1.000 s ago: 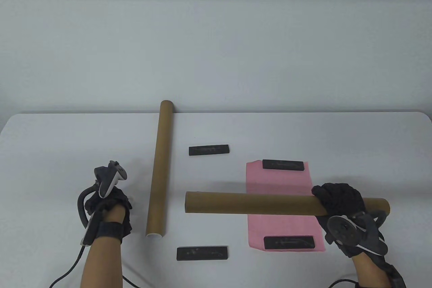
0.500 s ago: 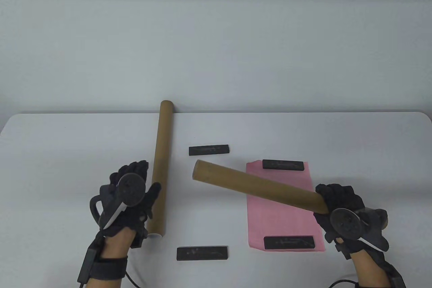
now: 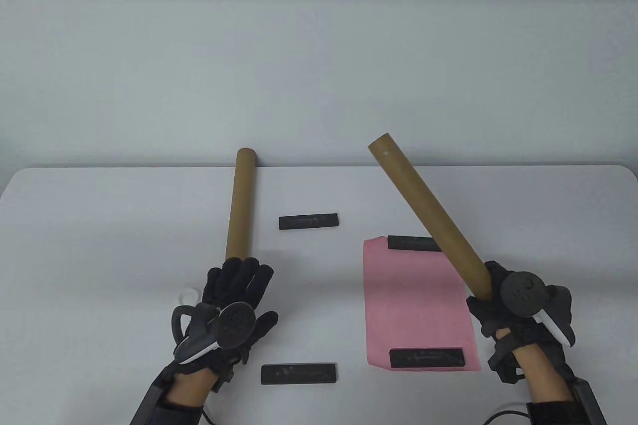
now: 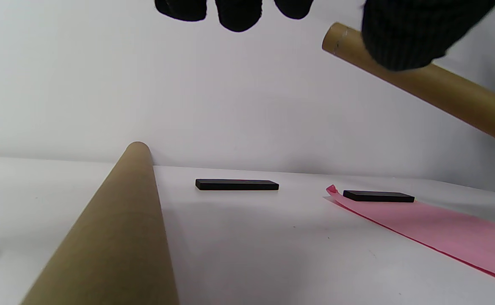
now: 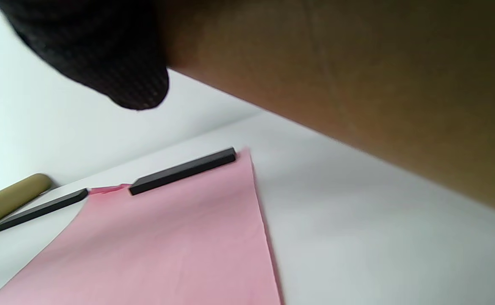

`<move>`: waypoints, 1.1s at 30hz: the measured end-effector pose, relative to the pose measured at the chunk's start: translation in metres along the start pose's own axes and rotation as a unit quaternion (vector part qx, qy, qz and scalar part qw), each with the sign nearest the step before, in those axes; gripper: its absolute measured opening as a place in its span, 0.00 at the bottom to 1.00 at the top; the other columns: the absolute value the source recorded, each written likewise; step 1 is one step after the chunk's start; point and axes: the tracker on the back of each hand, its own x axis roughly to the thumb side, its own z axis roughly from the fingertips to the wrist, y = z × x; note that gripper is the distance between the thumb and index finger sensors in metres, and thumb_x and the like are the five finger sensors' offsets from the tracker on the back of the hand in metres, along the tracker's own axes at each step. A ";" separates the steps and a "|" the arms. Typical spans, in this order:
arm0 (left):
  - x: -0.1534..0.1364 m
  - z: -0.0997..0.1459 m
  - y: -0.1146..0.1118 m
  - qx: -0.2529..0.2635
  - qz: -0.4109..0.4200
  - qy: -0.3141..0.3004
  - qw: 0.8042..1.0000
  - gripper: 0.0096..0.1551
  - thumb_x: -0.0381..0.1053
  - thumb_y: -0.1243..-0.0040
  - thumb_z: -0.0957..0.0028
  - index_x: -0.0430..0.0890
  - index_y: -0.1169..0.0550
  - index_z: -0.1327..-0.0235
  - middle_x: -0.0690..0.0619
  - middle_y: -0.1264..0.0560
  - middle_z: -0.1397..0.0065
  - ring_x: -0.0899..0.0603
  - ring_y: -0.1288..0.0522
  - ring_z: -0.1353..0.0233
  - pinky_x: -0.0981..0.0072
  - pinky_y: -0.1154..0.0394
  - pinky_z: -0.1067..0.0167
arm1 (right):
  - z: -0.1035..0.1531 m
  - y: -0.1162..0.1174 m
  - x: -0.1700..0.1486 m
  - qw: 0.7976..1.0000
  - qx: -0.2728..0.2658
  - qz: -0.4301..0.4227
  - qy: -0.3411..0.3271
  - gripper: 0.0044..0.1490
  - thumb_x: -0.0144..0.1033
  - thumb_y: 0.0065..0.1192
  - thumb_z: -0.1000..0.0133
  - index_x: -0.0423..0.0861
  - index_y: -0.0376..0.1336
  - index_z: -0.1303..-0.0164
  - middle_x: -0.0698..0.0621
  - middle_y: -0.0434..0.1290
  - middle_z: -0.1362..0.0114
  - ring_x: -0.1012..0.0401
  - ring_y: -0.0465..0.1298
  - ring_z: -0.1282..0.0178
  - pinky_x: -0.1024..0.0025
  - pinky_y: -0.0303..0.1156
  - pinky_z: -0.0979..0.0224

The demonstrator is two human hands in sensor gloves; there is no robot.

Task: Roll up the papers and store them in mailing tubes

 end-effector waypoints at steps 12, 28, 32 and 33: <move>-0.002 0.000 -0.004 -0.006 0.000 -0.003 1.000 0.53 0.75 0.44 0.60 0.62 0.48 0.22 0.53 0.47 0.14 0.35 0.47 0.13 0.39 0.48 0.22 | -0.070 0.003 -0.028 0.961 0.103 0.001 0.257 0.55 0.53 0.70 0.41 0.38 0.45 0.18 0.38 0.63 0.26 0.41 0.76 0.37 0.43 0.83 0.39; -0.001 0.001 -0.007 -0.011 -0.014 -0.004 1.000 0.53 0.74 0.44 0.60 0.61 0.48 0.21 0.53 0.47 0.14 0.35 0.47 0.13 0.39 0.48 0.22 | -0.111 0.032 -0.030 0.926 0.126 0.098 0.342 0.54 0.52 0.69 0.41 0.35 0.45 0.19 0.37 0.62 0.27 0.40 0.75 0.37 0.46 0.83 0.37; -0.004 0.001 -0.006 -0.011 -0.007 -0.001 1.000 0.54 0.74 0.44 0.60 0.61 0.49 0.21 0.54 0.47 0.14 0.36 0.47 0.13 0.39 0.47 0.22 | -0.115 0.034 -0.032 0.926 0.118 0.111 0.340 0.55 0.53 0.68 0.41 0.34 0.45 0.20 0.36 0.62 0.27 0.40 0.75 0.37 0.47 0.82 0.37; -0.004 0.001 -0.005 -0.011 -0.005 -0.001 1.000 0.54 0.74 0.44 0.60 0.61 0.49 0.21 0.54 0.47 0.14 0.36 0.47 0.13 0.39 0.48 0.22 | -0.115 0.034 -0.031 0.927 0.117 0.115 0.338 0.55 0.54 0.67 0.41 0.34 0.45 0.20 0.36 0.62 0.27 0.39 0.75 0.37 0.46 0.82 0.37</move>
